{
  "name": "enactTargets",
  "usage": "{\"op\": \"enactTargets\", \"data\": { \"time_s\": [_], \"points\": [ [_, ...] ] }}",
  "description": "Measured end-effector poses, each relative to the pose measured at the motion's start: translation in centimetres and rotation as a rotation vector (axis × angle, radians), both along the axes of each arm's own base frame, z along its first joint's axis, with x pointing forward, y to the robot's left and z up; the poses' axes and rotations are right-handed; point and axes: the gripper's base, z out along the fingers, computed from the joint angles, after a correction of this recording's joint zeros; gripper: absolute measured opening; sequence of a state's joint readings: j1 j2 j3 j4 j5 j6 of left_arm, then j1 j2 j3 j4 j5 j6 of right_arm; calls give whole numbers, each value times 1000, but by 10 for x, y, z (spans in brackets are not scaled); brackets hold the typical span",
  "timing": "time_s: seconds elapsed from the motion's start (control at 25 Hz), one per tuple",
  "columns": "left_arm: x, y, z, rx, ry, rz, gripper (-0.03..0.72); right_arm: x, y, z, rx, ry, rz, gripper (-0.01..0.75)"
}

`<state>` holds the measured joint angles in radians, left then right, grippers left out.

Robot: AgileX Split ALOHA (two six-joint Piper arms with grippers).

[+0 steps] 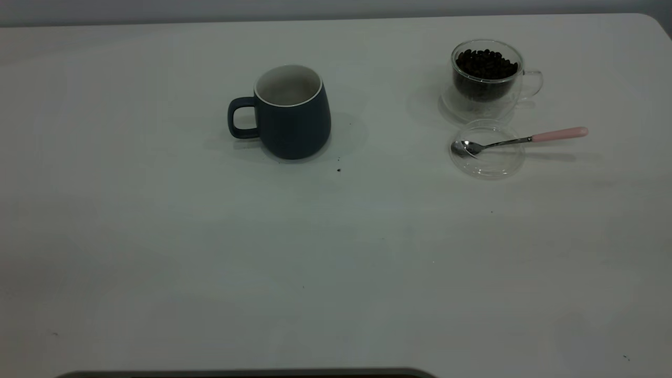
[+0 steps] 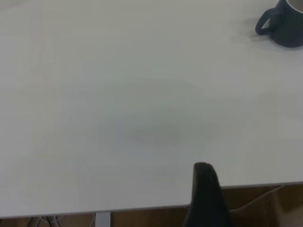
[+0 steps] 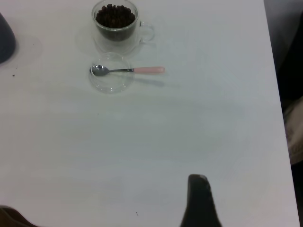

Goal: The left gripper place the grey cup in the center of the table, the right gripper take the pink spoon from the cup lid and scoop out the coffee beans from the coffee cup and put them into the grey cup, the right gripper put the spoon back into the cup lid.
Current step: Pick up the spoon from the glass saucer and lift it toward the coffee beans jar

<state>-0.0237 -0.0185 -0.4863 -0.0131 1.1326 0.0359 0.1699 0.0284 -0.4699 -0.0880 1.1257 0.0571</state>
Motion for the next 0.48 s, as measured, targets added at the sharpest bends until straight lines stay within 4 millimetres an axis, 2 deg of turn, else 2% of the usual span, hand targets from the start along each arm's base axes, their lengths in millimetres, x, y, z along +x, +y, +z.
{"op": "enactTargets", "data": {
  "time_s": [0.24,0.48],
  "points": [
    [0,0,0,0,0,0,565,4,1,0,15,29,-6,573],
    [0,0,0,-3,0,3,565,29,11,-1,68,199,3,562]
  ]
}}
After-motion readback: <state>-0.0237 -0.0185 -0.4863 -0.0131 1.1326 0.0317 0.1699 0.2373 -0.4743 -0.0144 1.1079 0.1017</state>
